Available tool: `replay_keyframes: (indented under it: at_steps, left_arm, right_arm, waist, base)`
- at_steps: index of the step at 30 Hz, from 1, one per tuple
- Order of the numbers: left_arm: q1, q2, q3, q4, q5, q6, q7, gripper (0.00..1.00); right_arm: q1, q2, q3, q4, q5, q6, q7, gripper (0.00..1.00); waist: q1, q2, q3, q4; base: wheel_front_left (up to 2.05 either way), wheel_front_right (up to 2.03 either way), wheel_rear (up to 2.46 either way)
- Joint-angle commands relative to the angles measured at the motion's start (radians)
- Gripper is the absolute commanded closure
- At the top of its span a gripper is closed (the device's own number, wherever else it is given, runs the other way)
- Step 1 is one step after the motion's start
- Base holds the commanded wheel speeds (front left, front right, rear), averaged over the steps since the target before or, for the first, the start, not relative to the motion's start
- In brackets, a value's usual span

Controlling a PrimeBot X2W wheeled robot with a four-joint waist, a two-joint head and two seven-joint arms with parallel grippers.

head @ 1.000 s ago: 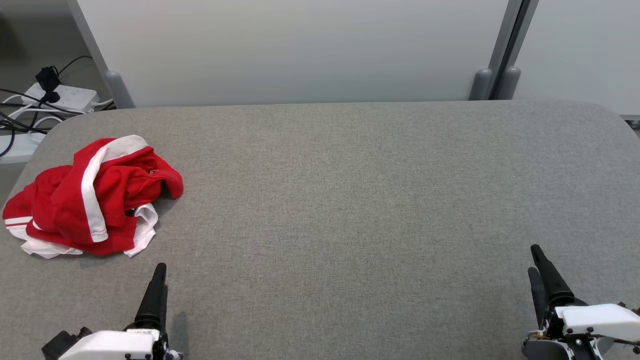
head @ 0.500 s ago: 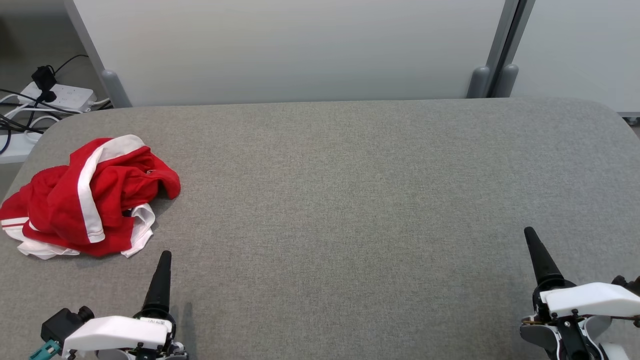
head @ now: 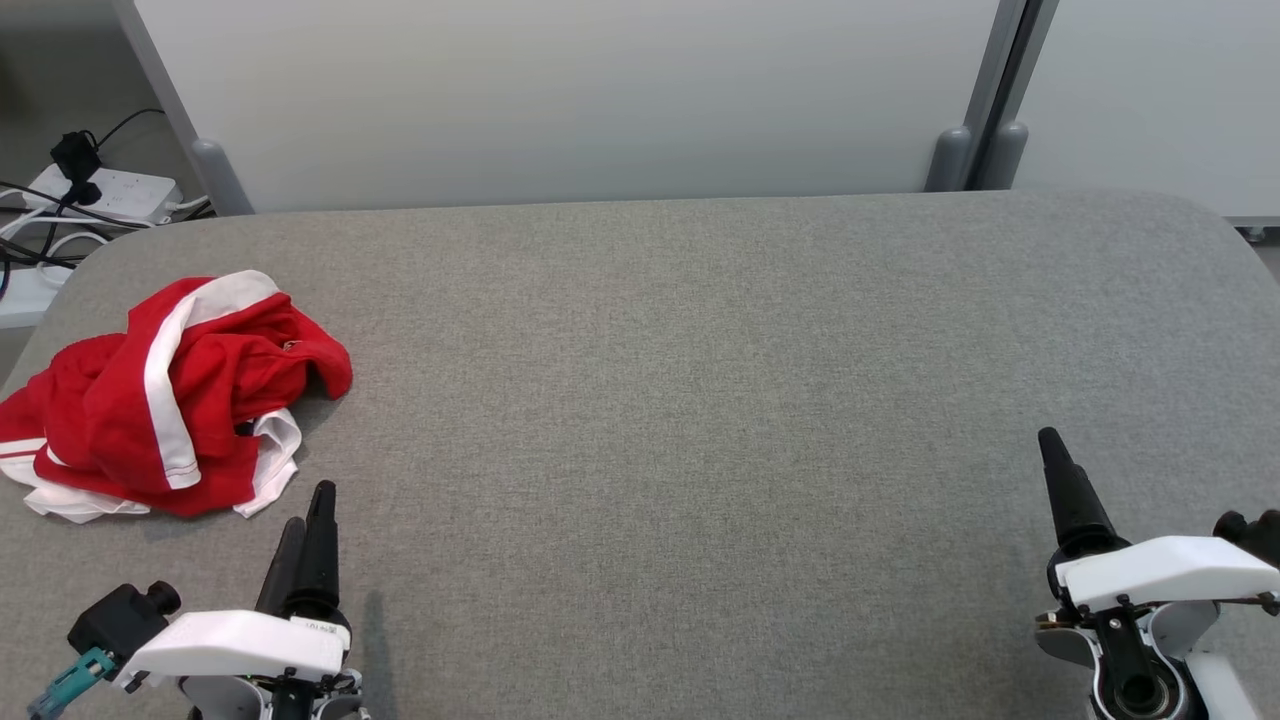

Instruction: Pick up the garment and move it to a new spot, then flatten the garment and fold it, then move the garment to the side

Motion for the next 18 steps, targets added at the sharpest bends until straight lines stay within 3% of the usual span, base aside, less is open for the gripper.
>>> replay_keyframes:
  at_steps: [1,18]
  left_arm:
    - [-0.061,0.018,0.018,-0.026,0.037,-0.005,-0.011,0.0]
    - [-0.091,0.016,0.048,-0.05,0.28,-0.006,-0.065,0.0]
  right_arm:
    - [-0.058,-0.015,0.017,-0.023,-0.036,0.001,-0.016,0.0]
    - [-0.118,-0.027,0.042,0.002,-0.243,0.001,-0.069,0.0]
  waist:
    - [-0.0001,0.0,0.001,-0.001]
    - [-0.0001,0.0,0.007,-0.012]
  base:
    - [0.0,0.0,0.0]
    - [0.0,0.0,0.0]
